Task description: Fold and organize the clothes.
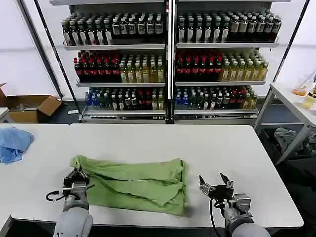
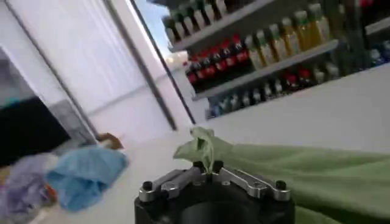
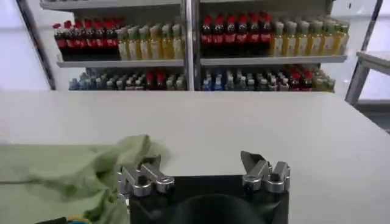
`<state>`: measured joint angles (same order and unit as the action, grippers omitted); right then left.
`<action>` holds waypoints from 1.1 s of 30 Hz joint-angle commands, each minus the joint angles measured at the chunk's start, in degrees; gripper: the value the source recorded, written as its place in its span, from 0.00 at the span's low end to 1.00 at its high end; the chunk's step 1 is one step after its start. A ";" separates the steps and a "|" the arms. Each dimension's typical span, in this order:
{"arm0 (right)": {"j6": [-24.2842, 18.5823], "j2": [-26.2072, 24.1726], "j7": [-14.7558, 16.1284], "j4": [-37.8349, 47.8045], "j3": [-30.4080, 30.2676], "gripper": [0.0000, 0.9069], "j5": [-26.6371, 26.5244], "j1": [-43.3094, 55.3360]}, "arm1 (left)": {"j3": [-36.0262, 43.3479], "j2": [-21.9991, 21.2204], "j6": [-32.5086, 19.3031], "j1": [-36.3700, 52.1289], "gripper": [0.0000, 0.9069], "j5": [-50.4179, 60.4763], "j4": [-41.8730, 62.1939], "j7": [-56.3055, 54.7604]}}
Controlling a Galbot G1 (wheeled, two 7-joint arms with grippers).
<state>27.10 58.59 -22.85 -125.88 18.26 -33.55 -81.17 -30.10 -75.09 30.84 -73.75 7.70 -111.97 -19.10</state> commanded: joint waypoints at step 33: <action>-0.07 1.32 -0.05 -1.28 1.26 1.00 0.39 -1.15 | 20.01 -10.98 -1.48 2.00 0.31 -53.35 -2.67 -0.09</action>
<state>27.09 59.80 -22.93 -127.10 19.37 -33.19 -82.21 -15.25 -82.61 29.38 -73.17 -43.24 -121.36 -18.82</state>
